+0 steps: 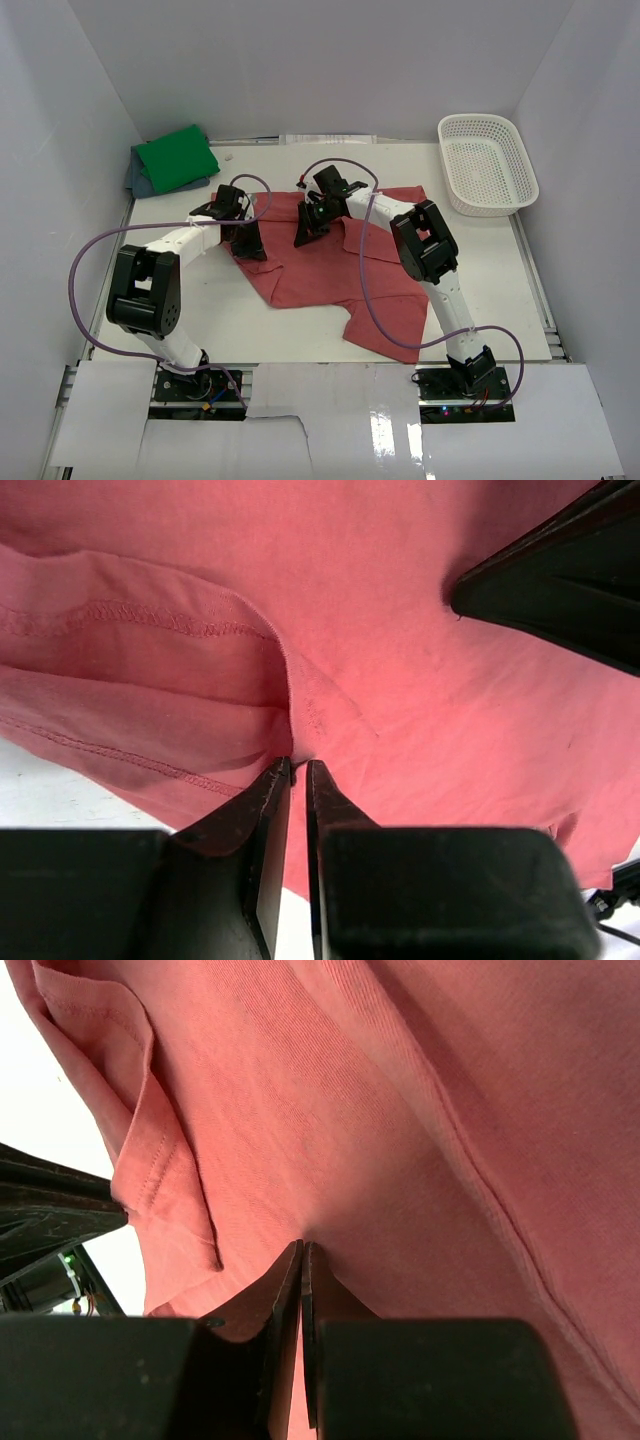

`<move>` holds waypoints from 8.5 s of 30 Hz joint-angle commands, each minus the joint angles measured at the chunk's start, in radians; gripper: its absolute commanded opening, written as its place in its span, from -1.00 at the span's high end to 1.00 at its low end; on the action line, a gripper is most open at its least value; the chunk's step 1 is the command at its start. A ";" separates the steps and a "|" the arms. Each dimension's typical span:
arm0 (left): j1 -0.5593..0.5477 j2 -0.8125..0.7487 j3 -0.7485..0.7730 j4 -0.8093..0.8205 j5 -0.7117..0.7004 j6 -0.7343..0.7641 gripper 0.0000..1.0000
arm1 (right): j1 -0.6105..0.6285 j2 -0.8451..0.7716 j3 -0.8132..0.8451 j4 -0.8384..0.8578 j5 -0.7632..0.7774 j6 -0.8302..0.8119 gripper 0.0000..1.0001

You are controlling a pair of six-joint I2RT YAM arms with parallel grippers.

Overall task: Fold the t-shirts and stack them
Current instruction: Fold the flattened tshirt in 1/3 of the way

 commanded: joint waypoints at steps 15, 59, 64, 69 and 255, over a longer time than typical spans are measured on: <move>-0.004 -0.078 -0.007 -0.030 0.039 -0.003 1.00 | 0.004 -0.005 -0.005 0.009 -0.017 -0.009 0.85; 0.413 -0.344 -0.037 -0.680 -0.343 -0.327 1.00 | -0.011 -0.088 -0.088 0.023 -0.109 -0.034 0.85; 0.413 -0.336 -0.087 -0.708 -0.305 -0.365 1.00 | -0.013 -0.086 -0.087 0.024 -0.114 -0.035 0.85; 0.421 -0.364 -0.161 -0.724 -0.312 -0.417 0.97 | -0.014 -0.089 -0.092 0.024 -0.114 -0.037 0.85; 0.350 0.504 0.753 -0.197 0.177 0.001 0.64 | -0.298 0.297 0.245 0.489 -0.411 0.328 0.02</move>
